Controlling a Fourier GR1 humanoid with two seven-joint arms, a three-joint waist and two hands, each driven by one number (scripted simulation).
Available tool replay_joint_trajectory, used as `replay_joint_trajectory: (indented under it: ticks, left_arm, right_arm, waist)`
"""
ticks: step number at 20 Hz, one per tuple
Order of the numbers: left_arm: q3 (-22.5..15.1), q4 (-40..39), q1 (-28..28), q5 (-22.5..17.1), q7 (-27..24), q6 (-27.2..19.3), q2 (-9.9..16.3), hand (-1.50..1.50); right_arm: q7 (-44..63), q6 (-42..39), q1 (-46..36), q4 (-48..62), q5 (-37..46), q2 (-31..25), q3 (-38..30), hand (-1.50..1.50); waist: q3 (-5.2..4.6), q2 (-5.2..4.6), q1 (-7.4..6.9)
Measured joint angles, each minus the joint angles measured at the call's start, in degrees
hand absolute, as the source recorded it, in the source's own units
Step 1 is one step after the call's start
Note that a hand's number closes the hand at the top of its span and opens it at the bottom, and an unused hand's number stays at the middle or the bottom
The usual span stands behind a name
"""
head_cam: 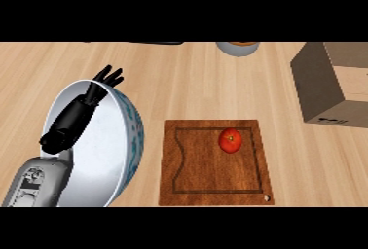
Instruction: Pick the pear from the cutting board and place it in the cardboard box
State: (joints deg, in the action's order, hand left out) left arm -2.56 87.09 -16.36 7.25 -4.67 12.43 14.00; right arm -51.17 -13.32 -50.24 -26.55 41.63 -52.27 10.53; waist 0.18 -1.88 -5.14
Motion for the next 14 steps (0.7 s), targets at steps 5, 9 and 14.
replay_joint_trajectory:
  ticks: [5, 9, 14]
  left_arm:
    - [0.0, -0.4, -0.4, -0.1, 0.0, 0.1, -0.2, 0.0]
    - [0.1, -0.9, -0.6, 0.0, -0.1, 0.0, -0.3, 0.0]
    - [0.2, -0.9, -0.6, 0.0, -0.2, -0.3, -0.4, 0.0]
  right_arm:
    - [-3.3, -0.2, -2.1, 4.7, 3.6, 0.3, 3.7, -1.5]
    - [-5.9, 0.0, -3.0, 6.6, 1.5, 1.7, 3.1, -1.5]
    - [-5.0, -4.0, -4.6, 10.1, -9.1, 6.3, -4.1, -1.5]
  waist:
    - [0.05, -0.13, -0.18]
    - [0.16, -0.19, 0.06]
    - [0.3, 0.0, 0.34]
